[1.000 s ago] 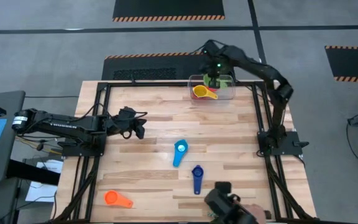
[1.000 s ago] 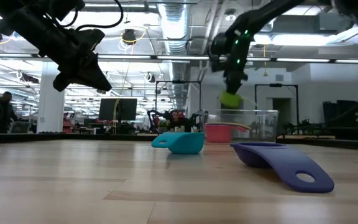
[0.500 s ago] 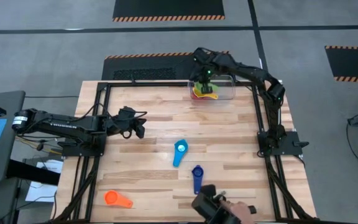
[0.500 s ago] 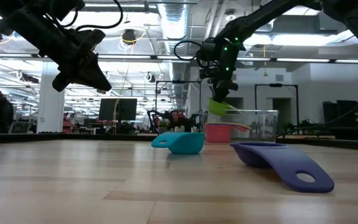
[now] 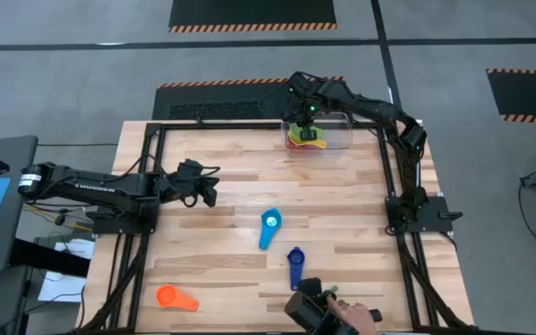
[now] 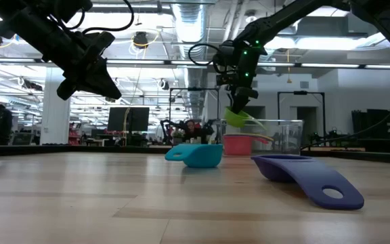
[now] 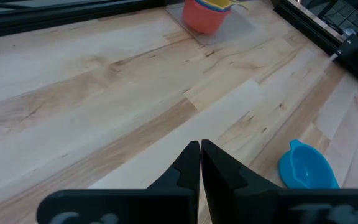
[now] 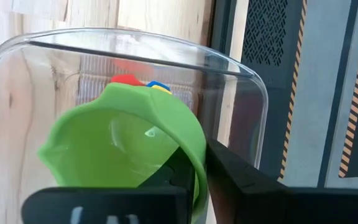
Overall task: Nest measuring cups in basket
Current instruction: Stack the green measuring cup on top of the yellow measuring cup in the transparent bin, then adjust the colored measuring cups to the top center of the table
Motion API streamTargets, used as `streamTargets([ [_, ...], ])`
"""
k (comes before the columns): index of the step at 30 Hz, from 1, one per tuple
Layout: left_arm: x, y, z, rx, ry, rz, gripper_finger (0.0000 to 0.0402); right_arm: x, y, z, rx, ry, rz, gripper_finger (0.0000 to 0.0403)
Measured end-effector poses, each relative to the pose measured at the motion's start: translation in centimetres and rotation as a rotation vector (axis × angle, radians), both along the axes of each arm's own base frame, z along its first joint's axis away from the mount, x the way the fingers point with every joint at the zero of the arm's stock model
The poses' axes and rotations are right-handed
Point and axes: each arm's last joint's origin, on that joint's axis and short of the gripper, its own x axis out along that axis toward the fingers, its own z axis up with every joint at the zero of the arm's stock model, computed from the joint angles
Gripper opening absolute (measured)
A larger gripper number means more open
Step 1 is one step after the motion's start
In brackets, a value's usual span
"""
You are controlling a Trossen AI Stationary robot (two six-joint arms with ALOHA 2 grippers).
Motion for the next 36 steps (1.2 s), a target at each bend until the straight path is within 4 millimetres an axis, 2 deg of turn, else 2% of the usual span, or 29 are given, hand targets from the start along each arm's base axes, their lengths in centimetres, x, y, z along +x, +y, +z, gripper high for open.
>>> streamTargets([
  [14, 0.00, 0.00, 0.00, 0.000, 0.000, -0.001, 0.0000, -0.29, 0.25, -0.17, 0.027, 0.034, -0.002, 0.0067],
  [30, 0.00, -0.01, 0.00, -0.001, 0.000, -0.002, 0.0000, -0.45, 0.30, -0.23, 0.027, 0.054, -0.026, 0.0140],
  [36, 0.01, -0.01, 0.00, -0.002, 0.000, -0.002, 0.0000, -0.38, 0.37, -0.20, 0.000, 0.054, -0.171, 0.0139],
])
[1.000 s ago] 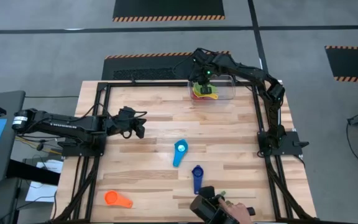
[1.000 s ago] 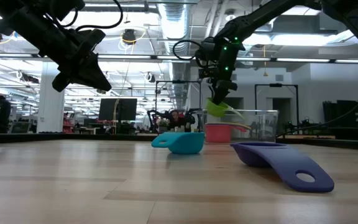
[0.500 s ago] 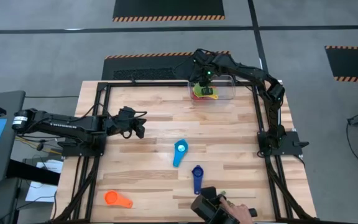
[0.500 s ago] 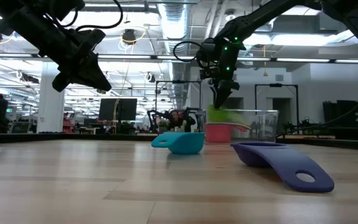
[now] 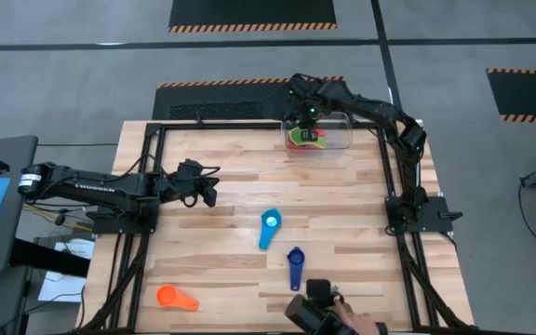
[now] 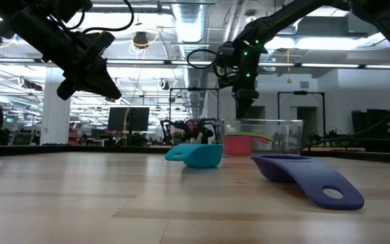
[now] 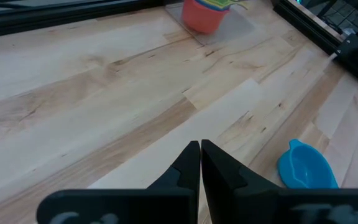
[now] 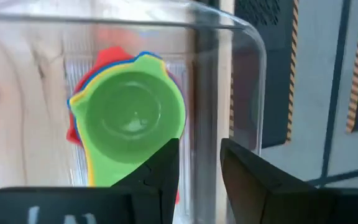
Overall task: Nest measuring cups in basket
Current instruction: Adjust the colored measuring cups to the top center of the table
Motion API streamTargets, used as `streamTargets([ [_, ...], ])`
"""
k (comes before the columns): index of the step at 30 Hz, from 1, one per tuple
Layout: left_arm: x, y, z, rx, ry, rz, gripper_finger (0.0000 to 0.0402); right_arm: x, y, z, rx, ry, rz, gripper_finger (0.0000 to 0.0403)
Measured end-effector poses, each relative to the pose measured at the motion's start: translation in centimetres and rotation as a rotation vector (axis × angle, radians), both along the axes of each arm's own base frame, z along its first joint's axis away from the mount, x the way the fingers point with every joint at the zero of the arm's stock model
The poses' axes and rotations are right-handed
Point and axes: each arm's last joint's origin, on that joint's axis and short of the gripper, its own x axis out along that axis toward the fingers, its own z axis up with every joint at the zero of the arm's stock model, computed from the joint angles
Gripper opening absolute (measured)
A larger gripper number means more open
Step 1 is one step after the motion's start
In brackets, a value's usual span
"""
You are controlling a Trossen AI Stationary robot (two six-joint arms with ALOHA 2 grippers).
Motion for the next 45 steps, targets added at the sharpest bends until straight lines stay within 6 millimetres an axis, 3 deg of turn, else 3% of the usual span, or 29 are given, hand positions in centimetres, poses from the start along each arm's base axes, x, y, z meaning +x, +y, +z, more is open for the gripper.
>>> streamTargets([
  [4, 0.0, 0.0, 0.0, -0.003, -0.002, 0.003, 0.0000, 0.6, 0.8, 1.2, -0.012, -0.063, -0.065, 0.0124],
  [10, 0.0, 0.0, 0.0, -0.035, -0.019, 0.017, 0.0000, 1.4, 3.8, 7.5, -0.068, -0.283, -0.179, 0.0104],
  [15, 0.0, 0.0, 0.0, -0.057, -0.030, 0.022, 0.0000, 0.5, 8.4, 12.3, -0.024, -0.472, -0.261, 0.0094],
  [21, 0.0, 0.0, 0.0, -0.060, -0.032, 0.024, 0.0000, -1.4, 15.5, 15.1, 0.134, -0.482, -0.283, 0.0091],
  [27, 0.1, -0.1, 0.0, -0.067, -0.025, -0.010, 0.0000, -2.3, 22.3, 15.5, 0.238, -0.398, -0.240, 0.0092],
  [32, 0.4, -1.3, -0.2, -0.229, -0.024, -0.208, 0.0000, -2.1, 27.1, 15.1, 0.331, -0.383, -0.290, 0.0092],
  [40, 0.6, -6.1, -2.1, -0.533, 0.148, -0.565, 0.0000, -1.9, 32.7, 13.1, 0.296, -0.436, -0.355, 0.0092],
  [45, 0.3, -9.1, -2.8, -0.582, 0.201, -0.613, 0.0000, -2.5, 34.9, 11.9, 0.283, -0.442, -0.407, 0.0092],
])
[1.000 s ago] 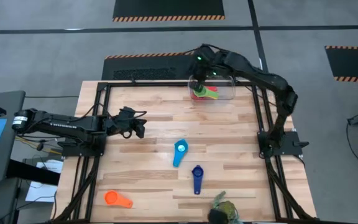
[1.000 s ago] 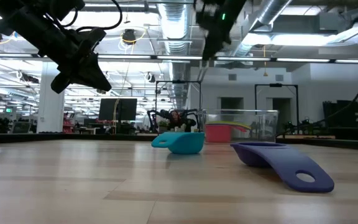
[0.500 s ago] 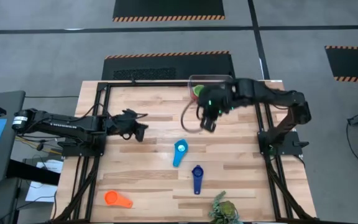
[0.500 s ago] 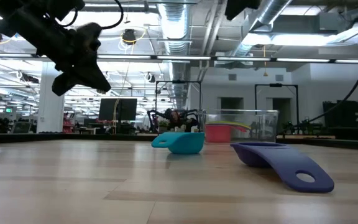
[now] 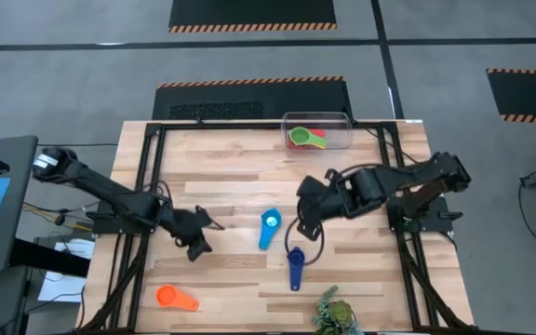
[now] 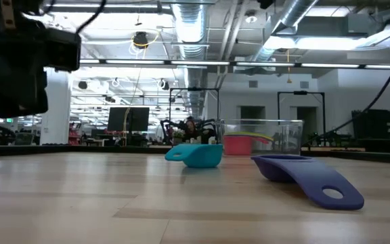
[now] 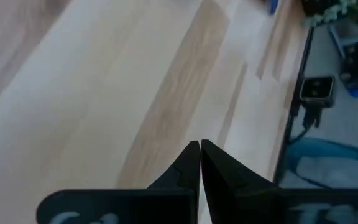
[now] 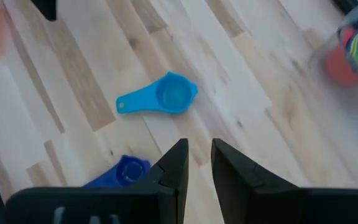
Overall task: Nest measuring cups in basket
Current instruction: Adjust the colored measuring cups to the top center of the table
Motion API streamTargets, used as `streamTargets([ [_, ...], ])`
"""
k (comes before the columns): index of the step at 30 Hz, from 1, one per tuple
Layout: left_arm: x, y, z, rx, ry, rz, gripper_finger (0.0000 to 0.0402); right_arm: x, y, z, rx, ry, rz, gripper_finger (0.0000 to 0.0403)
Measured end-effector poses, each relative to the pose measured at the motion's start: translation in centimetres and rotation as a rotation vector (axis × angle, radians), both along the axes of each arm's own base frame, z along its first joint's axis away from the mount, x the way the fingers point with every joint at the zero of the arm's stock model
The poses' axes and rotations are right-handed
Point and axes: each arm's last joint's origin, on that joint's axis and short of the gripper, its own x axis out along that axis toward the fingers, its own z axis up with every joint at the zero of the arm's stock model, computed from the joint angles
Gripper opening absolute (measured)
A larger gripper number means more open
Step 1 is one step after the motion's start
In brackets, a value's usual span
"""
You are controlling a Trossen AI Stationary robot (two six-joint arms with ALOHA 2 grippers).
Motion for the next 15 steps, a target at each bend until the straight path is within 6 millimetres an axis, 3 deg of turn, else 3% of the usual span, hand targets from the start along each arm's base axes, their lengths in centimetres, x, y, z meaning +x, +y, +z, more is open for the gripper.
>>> streamTargets([
  [6, 1.3, -1.2, 1.2, 0.173, -0.216, 0.134, 0.0000, -0.7, 1.9, -1.8, 0.039, 0.019, -0.106, 0.0092],
  [15, 6.2, 1.2, 3.7, 0.473, -0.480, 0.225, 0.0031, -1.7, 3.4, -2.8, -0.028, -0.042, -0.249, 0.0092],
])
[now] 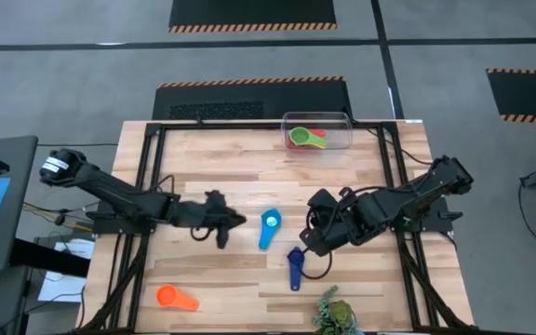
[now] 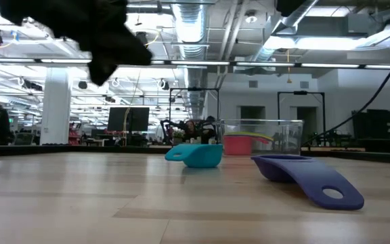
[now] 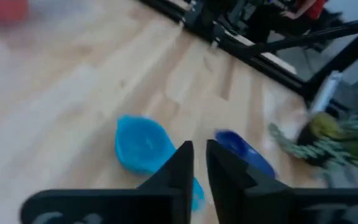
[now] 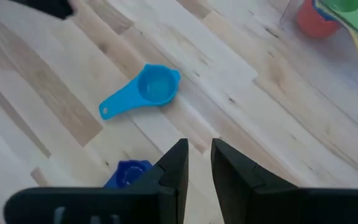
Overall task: Nest measuring cups in basket
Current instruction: Adjust the colored measuring cups to the top center of the table
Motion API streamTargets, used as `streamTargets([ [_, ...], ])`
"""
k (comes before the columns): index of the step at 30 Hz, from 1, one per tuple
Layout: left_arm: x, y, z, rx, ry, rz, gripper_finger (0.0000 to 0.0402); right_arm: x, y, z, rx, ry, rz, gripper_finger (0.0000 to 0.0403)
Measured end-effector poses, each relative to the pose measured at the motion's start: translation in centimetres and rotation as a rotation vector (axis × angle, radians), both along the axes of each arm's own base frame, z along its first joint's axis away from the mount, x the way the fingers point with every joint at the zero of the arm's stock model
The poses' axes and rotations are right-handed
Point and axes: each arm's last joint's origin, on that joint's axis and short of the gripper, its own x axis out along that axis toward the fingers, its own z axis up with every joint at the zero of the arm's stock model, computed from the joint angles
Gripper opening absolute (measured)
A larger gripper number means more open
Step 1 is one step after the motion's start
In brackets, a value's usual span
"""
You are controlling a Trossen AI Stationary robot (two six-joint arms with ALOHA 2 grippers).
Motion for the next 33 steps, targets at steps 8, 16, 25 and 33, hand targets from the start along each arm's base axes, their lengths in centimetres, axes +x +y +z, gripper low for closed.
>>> streamTargets([
  [8, 5.5, 2.4, 0.4, 0.150, 0.089, -0.093, 0.0109, -0.4, 0.1, -0.1, -0.017, 0.031, 0.007, 0.0092],
  [16, 10.6, 4.0, 0.5, 0.191, 0.455, -0.228, 0.0152, -1.6, -0.3, 0.2, -0.063, 0.082, -0.034, 0.0092],
  [25, 14.3, 5.2, 0.7, 0.291, 0.666, -0.230, 0.0153, -2.6, -0.9, 0.1, -0.126, 0.161, -0.074, 0.0092],
  [33, 15.1, 6.3, -2.2, 0.286, 0.748, -0.316, 0.0153, -2.6, -0.9, 0.2, -0.170, 0.163, -0.043, 0.0092],
])
